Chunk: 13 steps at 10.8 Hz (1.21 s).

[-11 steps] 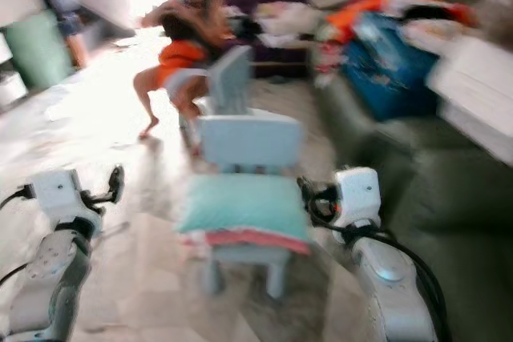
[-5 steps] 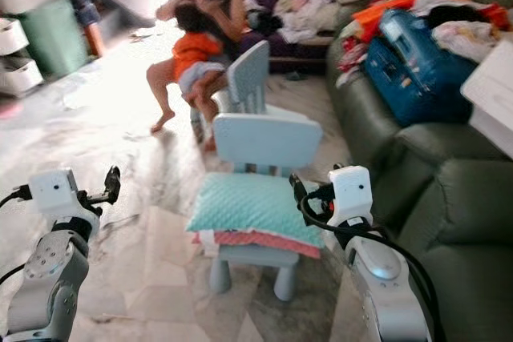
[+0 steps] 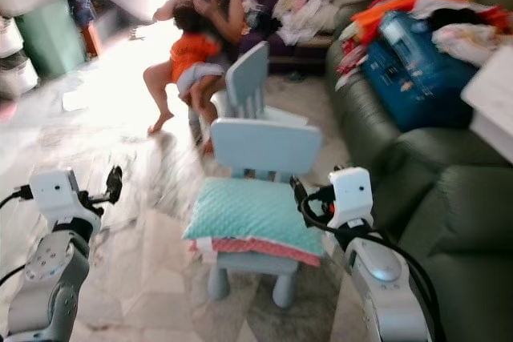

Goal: Move the pillow to the sofa

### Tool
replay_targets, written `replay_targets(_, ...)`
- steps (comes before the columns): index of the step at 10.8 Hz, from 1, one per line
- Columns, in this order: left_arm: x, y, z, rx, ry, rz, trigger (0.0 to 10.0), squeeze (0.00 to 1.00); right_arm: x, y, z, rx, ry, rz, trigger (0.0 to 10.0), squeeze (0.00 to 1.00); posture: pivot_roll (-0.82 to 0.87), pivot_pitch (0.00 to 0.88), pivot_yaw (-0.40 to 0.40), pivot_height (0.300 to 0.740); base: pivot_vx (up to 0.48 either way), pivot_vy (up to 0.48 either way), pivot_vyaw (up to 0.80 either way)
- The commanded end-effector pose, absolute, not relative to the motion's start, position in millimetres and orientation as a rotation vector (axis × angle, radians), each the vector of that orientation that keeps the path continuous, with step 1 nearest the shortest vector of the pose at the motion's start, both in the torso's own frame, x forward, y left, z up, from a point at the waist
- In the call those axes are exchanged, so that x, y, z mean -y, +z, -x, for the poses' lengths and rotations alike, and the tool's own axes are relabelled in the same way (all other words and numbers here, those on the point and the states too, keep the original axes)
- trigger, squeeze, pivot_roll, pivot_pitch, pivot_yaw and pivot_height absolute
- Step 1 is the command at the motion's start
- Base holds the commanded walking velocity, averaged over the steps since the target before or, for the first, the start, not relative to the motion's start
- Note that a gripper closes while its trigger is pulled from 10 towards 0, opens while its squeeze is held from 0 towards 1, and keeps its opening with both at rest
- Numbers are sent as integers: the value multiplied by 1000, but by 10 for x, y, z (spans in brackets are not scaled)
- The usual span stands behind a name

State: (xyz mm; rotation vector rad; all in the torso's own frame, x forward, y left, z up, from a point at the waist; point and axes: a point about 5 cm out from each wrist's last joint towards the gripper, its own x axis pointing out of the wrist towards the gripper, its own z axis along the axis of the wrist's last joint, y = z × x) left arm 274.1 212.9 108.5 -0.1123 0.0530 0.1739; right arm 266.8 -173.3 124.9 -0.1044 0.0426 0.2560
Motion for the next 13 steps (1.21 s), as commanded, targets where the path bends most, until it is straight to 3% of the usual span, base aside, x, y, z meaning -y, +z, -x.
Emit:
replay_targets(1, -2121, 1113, -2750, -43, 165, 110, 10000, 0, 1736, 1300, -2678, -22, 250, 111, 10000, 0, -122, 0, -17, 740, 469, 0, 0)
replay_targets(5, -2126, 1079, -2747, -60, 174, 108, 10000, 0, 1733, 1293, -2673, -23, 251, 111, 10000, 0, -122, 0, -17, 740, 442, 0, 0)
replay_targets(13, -2062, 988, -2745, -106, 192, 109, 10000, 0, 1736, 1272, -2680, -38, 274, 126, 10000, 0, -115, 0, -35, 740, 0, 0, 0)
